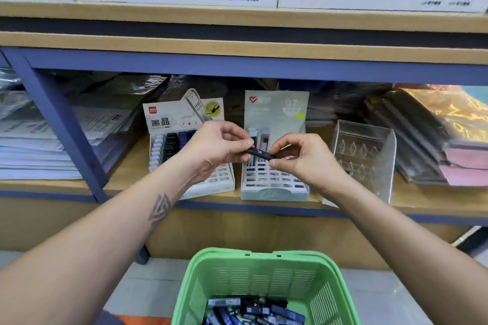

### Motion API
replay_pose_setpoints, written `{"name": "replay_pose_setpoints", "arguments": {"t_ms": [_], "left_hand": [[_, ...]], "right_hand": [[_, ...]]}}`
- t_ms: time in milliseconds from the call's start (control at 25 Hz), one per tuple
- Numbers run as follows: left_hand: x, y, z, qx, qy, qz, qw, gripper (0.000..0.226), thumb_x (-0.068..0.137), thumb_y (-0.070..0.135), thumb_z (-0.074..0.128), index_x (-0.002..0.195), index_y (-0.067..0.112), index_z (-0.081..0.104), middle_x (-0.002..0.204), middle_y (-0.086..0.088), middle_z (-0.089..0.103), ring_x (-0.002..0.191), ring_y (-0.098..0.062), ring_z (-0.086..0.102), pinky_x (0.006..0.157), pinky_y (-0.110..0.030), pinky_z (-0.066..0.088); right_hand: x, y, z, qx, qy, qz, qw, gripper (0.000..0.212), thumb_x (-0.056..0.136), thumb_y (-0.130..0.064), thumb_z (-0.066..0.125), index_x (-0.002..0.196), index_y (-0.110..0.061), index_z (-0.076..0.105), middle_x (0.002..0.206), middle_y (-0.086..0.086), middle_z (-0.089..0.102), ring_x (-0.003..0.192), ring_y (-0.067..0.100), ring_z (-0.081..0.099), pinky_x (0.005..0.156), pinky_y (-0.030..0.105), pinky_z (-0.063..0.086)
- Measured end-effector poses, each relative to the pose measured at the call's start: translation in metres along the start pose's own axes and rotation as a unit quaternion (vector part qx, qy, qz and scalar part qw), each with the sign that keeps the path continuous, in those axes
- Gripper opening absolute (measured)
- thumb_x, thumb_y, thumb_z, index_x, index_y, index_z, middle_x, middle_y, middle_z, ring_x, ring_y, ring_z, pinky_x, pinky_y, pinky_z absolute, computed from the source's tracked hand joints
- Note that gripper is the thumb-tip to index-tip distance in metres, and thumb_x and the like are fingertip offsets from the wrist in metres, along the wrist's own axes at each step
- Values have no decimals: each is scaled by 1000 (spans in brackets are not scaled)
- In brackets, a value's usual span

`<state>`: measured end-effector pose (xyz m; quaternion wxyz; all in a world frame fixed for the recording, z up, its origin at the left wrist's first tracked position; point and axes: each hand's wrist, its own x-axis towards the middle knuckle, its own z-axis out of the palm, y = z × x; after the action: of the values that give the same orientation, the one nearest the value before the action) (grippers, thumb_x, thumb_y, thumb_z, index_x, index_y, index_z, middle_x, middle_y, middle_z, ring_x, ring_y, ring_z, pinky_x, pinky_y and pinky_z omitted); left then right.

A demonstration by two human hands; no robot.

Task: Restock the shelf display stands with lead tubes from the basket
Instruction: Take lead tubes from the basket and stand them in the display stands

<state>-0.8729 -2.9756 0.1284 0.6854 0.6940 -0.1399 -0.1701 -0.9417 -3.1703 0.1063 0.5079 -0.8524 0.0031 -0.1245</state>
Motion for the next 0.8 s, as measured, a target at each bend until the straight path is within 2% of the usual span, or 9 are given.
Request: {"name": "replay_pose_setpoints", "arguments": {"t_ms": [160, 280, 480, 560, 640, 720, 800], "left_hand": [[7, -6, 29, 81, -7, 82, 993, 12, 83, -6, 74, 92, -2, 67, 77, -14, 71, 62, -20, 71, 59, -25, 59], [15, -10, 46, 157, -15, 146, 977, 14, 82, -1, 79, 87, 8, 69, 79, -8, 73, 71, -16, 72, 66, -26, 58], [21, -14, 78, 212, -27, 194, 957, 15, 81, 10, 83, 88, 17, 72, 79, 1, 75, 77, -11, 72, 74, -25, 60], [20, -14, 90, 207, -26, 201, 957, 14, 82, 11, 82, 90, 14, 71, 81, 1, 74, 77, -11, 71, 73, -22, 58], [20, -12, 103, 181, -29, 198, 963, 13, 86, 12, 78, 96, 9, 70, 86, -5, 74, 77, -15, 72, 71, -20, 57], [21, -10, 113, 131, -30, 173, 976, 13, 93, 12, 70, 104, 4, 67, 91, -13, 73, 77, -20, 73, 71, -26, 60], [25, -13, 120, 121, -31, 155, 980, 11, 96, 7, 64, 107, 3, 65, 93, -17, 71, 75, -22, 73, 72, -35, 62]], "right_hand": [[-12, 7, -17, -23, -4, -21, 1000, 26, 75, -2, 86, 83, -20, 69, 84, 4, 73, 74, 12, 68, 72, 32, 59], [-17, 13, -29, -33, 13, -24, 999, 22, 75, -8, 88, 84, -18, 70, 80, -1, 71, 69, 7, 65, 69, 24, 56], [-26, 27, -51, 0, 3, 2, 1000, 23, 76, -2, 85, 92, -4, 69, 82, 11, 72, 73, 16, 68, 75, 35, 61], [-30, 28, -57, -5, 0, 7, 1000, 29, 76, -3, 86, 99, -5, 69, 84, 11, 72, 72, 14, 66, 71, 31, 60], [-32, 29, -67, -20, 5, 9, 1000, 35, 77, -4, 86, 106, -6, 68, 79, 3, 68, 66, 6, 63, 63, 22, 55], [-32, 28, -81, -44, 31, 8, 999, 41, 80, -7, 84, 116, -11, 66, 76, -2, 65, 62, 3, 62, 62, 22, 54], [-32, 31, -99, -58, 68, 1, 996, 43, 82, -11, 82, 122, -17, 66, 77, 1, 68, 67, 9, 67, 69, 29, 60]]}}
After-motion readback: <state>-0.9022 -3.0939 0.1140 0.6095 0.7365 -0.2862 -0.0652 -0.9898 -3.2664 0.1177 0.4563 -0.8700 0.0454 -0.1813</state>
